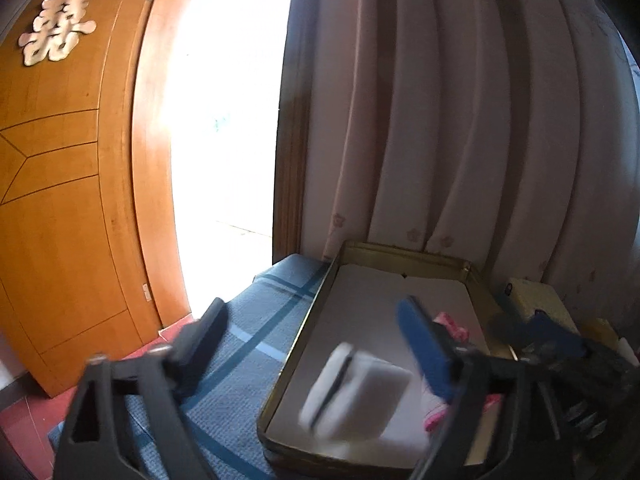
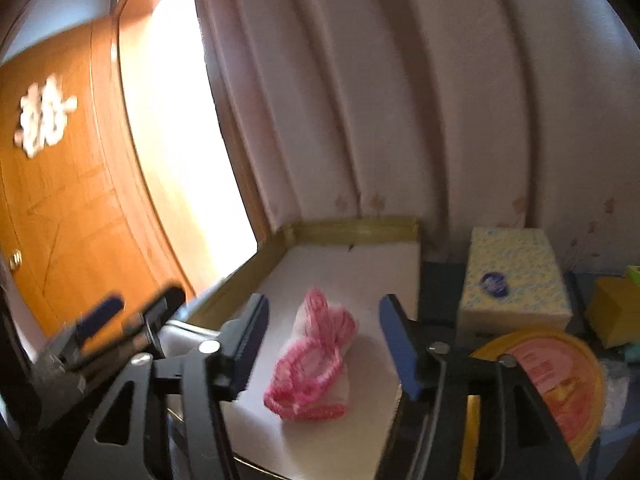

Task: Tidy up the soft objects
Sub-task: 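Release the sponge and the towel roll into the gold tray with both grippers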

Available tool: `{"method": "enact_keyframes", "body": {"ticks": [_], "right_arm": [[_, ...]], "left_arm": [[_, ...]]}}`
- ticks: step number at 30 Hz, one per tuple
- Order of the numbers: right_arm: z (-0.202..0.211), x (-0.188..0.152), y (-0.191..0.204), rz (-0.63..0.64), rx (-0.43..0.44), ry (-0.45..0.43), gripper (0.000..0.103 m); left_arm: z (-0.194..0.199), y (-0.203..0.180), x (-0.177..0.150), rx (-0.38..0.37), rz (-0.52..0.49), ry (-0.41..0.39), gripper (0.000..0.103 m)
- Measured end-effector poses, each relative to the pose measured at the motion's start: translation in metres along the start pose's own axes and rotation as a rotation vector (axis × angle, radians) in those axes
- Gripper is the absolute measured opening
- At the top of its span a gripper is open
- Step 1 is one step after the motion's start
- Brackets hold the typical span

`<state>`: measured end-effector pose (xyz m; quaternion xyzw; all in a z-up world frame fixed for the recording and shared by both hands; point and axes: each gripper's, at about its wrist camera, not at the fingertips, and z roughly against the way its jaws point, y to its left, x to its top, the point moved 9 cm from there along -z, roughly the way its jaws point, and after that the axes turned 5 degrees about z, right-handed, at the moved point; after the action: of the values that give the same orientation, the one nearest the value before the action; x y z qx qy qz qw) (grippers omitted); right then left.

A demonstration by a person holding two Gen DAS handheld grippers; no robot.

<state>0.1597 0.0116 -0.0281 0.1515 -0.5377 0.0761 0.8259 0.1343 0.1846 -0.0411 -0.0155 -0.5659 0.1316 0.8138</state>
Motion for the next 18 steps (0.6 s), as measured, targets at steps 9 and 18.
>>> {"method": "enact_keyframes", "body": {"ticks": [9,18], "right_arm": [[0.049,0.02,-0.036,0.038,-0.268,-0.227,0.086],[0.06,0.017,-0.037,0.113,-0.353,-0.231,0.086]], "left_arm": [[0.02,-0.003,0.004,0.077,-0.027,-0.093,0.103],[0.024,0.023,0.006,0.163,0.079,-0.102,0.103]]}}
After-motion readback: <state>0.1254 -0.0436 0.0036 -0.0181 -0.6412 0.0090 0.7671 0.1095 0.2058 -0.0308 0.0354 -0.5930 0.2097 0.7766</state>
